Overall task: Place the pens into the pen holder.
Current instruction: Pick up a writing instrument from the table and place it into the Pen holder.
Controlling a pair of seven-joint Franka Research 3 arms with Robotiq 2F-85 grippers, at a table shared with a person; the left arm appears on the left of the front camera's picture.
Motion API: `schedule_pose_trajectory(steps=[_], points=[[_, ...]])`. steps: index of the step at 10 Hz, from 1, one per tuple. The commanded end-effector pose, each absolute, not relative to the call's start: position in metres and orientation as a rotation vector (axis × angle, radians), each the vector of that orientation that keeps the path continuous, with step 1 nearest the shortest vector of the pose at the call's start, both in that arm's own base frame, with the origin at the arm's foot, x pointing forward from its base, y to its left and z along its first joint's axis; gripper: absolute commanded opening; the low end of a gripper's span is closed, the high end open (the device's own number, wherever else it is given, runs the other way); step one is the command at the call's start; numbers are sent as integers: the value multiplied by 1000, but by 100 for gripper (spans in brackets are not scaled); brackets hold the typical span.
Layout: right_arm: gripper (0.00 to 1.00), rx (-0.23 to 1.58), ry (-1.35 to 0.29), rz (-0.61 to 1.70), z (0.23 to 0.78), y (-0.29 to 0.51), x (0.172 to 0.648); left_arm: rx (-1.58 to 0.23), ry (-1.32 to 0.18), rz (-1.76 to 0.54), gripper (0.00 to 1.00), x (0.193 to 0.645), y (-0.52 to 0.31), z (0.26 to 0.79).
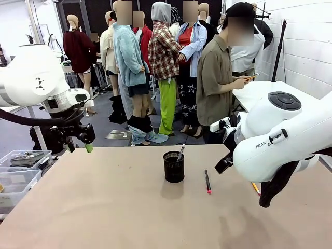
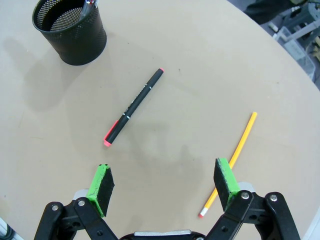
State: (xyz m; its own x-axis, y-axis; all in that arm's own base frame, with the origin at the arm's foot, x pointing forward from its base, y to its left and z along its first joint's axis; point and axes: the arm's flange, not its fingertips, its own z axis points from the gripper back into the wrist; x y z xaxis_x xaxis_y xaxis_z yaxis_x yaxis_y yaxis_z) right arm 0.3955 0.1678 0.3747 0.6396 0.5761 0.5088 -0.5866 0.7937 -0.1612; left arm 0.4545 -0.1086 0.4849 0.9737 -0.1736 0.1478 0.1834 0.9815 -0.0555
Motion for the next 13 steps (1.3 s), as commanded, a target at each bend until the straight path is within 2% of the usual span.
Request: schedule_pose_trajectory(steps=[1,7,9,13], points=[[100,20,-572,664,374,168,395,-57,-135,-176,74,454,-110,491],[100,19,-574,663,375,168,396,-57,-135,-176,74,454,-110,491],[100,-59,-511,566,372,156,428,-57,-135,-176,74,454,-110,491],[100,-1,-351,387,349,114,477,-57,-135,-176,74,454,-110,491]])
